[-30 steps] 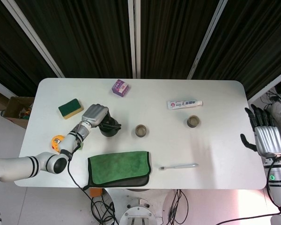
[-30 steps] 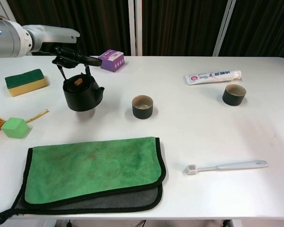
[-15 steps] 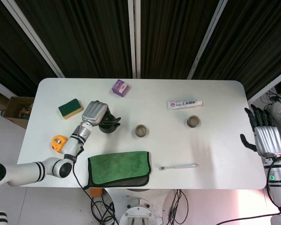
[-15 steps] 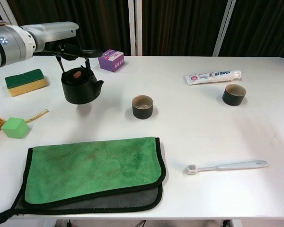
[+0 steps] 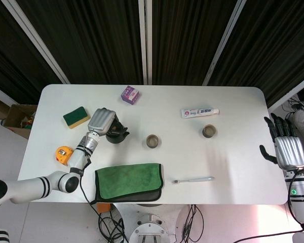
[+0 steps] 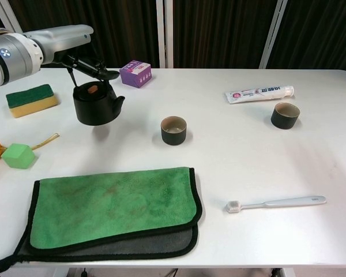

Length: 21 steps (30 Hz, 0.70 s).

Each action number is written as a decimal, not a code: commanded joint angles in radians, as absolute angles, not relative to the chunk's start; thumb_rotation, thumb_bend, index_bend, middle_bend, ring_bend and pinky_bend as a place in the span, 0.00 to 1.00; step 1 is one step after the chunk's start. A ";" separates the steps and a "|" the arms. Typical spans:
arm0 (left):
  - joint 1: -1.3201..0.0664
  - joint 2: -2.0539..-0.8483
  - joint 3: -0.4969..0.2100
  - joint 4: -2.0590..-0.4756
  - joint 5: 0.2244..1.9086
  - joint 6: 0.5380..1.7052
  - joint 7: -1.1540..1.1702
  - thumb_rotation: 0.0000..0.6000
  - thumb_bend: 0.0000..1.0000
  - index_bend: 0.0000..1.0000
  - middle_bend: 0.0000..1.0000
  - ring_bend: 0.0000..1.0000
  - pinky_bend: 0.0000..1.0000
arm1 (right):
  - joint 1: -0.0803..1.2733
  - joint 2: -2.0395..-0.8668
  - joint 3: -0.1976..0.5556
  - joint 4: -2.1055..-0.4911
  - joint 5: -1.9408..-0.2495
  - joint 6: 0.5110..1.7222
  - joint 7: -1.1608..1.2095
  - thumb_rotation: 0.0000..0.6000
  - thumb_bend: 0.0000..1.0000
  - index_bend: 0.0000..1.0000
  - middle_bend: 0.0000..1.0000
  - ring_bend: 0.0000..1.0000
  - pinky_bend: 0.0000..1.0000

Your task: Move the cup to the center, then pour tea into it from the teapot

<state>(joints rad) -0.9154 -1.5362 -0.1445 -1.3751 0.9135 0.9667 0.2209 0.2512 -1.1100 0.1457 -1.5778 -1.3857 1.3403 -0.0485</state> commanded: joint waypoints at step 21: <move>-0.860 -1.581 -0.206 -1.329 0.995 0.989 0.177 0.85 0.34 1.00 1.00 0.99 0.44 | 0.253 -1.115 0.141 -1.576 -1.384 1.332 -0.054 1.00 0.33 0.00 0.00 0.00 0.00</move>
<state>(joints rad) -0.8621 -1.5791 -0.2041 -1.3314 0.9920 0.9874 0.1797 0.2526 -1.1151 0.1415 -1.5758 -1.3843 1.3321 -0.0543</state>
